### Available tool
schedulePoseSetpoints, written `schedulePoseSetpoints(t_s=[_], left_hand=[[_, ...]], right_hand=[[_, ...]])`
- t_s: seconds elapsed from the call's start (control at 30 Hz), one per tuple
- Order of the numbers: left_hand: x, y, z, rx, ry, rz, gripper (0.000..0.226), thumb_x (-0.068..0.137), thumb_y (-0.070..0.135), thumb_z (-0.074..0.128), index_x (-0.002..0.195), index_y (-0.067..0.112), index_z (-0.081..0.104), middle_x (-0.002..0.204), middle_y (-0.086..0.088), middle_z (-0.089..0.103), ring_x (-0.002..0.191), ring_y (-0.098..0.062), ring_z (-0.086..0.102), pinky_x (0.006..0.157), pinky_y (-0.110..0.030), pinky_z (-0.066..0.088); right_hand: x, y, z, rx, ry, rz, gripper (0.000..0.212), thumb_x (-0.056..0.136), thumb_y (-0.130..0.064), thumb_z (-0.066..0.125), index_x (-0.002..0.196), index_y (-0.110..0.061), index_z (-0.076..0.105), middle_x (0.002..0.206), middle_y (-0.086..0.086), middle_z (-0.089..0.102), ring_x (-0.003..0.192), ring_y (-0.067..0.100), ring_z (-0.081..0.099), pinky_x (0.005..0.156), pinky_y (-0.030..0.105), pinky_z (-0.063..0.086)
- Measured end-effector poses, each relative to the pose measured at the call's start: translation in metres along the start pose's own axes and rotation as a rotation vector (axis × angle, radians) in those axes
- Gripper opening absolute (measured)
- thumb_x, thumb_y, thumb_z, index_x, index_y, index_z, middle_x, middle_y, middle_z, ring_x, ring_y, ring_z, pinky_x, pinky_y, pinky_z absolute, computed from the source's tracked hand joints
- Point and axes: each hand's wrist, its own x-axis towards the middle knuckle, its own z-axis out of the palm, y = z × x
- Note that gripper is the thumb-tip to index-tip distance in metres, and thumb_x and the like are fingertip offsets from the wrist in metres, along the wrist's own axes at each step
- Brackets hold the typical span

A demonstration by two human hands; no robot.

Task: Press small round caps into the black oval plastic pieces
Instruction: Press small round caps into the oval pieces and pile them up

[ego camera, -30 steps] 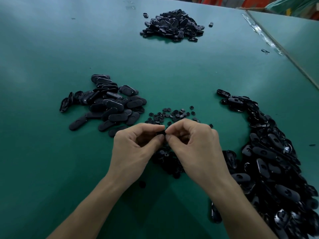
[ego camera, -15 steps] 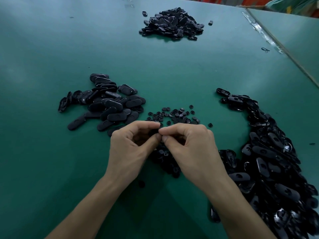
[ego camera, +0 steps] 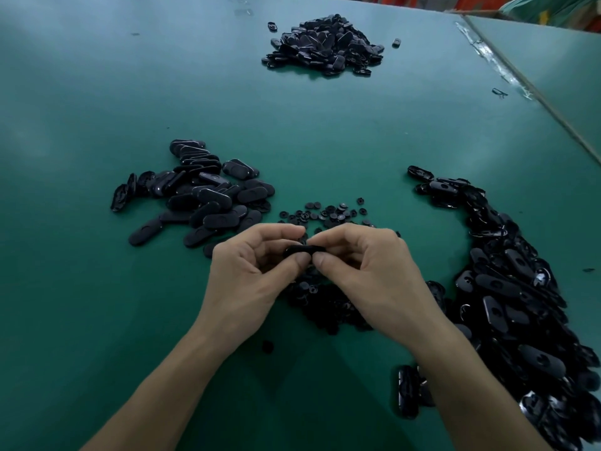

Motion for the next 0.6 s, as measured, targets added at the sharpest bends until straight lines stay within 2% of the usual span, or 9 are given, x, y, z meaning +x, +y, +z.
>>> schedulePoseSetpoints(t_s=[0.1,0.27,0.43,0.6], left_hand=[[0.0003,0.0010,0.0000,-0.015,0.001,-0.014,0.026,0.073,0.015,0.077,0.098,0.016,0.073,0.084,-0.002,0.077,0.074,-0.009,0.071,0.069,-0.018,0.056],[0.0005,0.0002,-0.0010,0.002,-0.020,-0.021,0.025,0.071,0.017,0.078,0.096,0.014,0.075,0.084,-0.004,0.078,0.077,-0.013,0.073,0.071,-0.019,0.057],[0.0011,0.0002,-0.0025,0.010,-0.047,-0.060,0.026,0.070,0.019,0.079,0.095,0.016,0.076,0.086,-0.006,0.078,0.077,-0.017,0.074,0.073,-0.025,0.060],[0.0026,0.0005,-0.0045,0.001,-0.060,-0.101,0.021,0.068,0.019,0.080,0.089,0.021,0.078,0.080,-0.009,0.077,0.070,-0.017,0.073,0.067,-0.021,0.058]], right_hand=[[0.0015,0.0017,-0.0035,0.006,-0.007,-0.010,0.015,0.088,-0.015,0.075,0.094,-0.029,0.074,0.081,-0.016,0.074,0.077,0.001,0.071,0.071,0.016,0.056],[0.0013,0.0017,-0.0064,-0.020,-0.023,-0.026,0.013,0.086,-0.016,0.076,0.087,-0.029,0.073,0.076,-0.017,0.073,0.069,0.000,0.069,0.062,0.011,0.050],[-0.0007,-0.0001,-0.0031,-0.049,0.012,-0.019,0.015,0.084,-0.013,0.075,0.082,-0.028,0.072,0.072,-0.018,0.071,0.061,-0.003,0.065,0.055,0.005,0.044],[0.0002,-0.0026,-0.0013,-0.067,0.018,0.005,0.013,0.081,-0.013,0.074,0.078,-0.025,0.071,0.069,-0.019,0.071,0.059,-0.005,0.065,0.053,0.006,0.044]])
